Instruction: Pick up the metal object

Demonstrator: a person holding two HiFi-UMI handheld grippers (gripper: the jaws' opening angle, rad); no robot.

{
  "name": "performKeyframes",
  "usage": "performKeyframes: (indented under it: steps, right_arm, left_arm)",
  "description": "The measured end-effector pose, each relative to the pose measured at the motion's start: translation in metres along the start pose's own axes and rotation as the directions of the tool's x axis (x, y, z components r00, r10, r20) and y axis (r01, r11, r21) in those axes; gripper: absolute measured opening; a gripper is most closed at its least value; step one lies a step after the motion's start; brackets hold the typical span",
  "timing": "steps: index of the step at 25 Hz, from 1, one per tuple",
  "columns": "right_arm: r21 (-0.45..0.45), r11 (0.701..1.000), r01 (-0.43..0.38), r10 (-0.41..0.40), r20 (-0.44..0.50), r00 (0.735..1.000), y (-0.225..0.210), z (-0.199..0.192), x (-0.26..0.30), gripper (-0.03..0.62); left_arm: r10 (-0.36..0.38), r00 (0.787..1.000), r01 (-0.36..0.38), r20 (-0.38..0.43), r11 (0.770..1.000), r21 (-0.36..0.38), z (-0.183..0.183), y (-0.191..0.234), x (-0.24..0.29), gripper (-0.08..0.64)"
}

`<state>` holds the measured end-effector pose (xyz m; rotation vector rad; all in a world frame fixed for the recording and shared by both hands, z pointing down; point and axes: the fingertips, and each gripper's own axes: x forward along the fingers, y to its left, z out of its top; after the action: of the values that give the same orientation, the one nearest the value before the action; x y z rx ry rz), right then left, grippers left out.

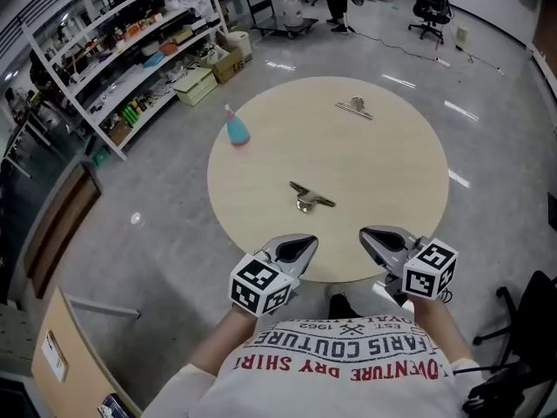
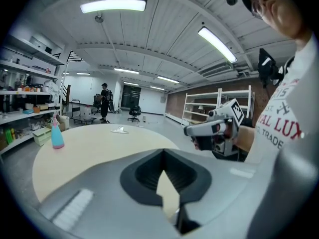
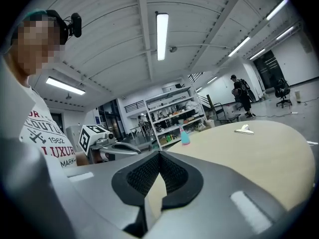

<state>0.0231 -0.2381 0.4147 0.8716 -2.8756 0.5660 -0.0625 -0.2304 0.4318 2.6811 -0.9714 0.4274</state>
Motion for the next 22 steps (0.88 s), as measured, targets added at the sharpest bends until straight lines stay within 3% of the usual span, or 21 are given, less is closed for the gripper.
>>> performKeyframes:
  steps: [4,10,11,15,19,22]
  right_arm:
    - [0.007,1.0,-0.017,0.017,-0.007,1.0,-0.029,0.01,0.019,0.002]
    - [0.033,0.999,-0.012,0.013,-0.038,0.999,-0.068,0.006,0.031,0.002]
    - [0.038,0.999,-0.007,0.009,-0.044,0.999,-0.074,0.005,0.032,0.002]
    - [0.075,0.997,0.025,-0.019,-0.075,0.997,-0.103,-0.005,0.034,0.002]
    - [0.096,0.995,0.038,-0.028,-0.1,0.995,-0.124,-0.012,0.04,0.002]
    - [0.105,0.993,0.045,-0.032,-0.124,0.992,-0.135,-0.018,0.041,0.002]
  left_arm:
    - [-0.008,1.0,0.008,0.004,1.0,-0.01,0.012,0.02,0.02,0.002]
    - [0.102,0.995,-0.102,0.007,0.994,0.035,0.009,0.074,0.051,0.021]
    - [0.116,0.993,-0.116,-0.005,0.993,0.034,0.005,0.086,0.058,0.079]
    - [0.17,0.982,-0.171,-0.081,0.985,-0.009,-0.027,0.135,0.092,0.203]
    - [0.194,0.96,-0.2,-0.203,0.98,-0.01,-0.076,0.167,0.129,0.371]
    - [0.214,0.937,-0.226,-0.276,0.974,-0.012,-0.107,0.184,0.152,0.4]
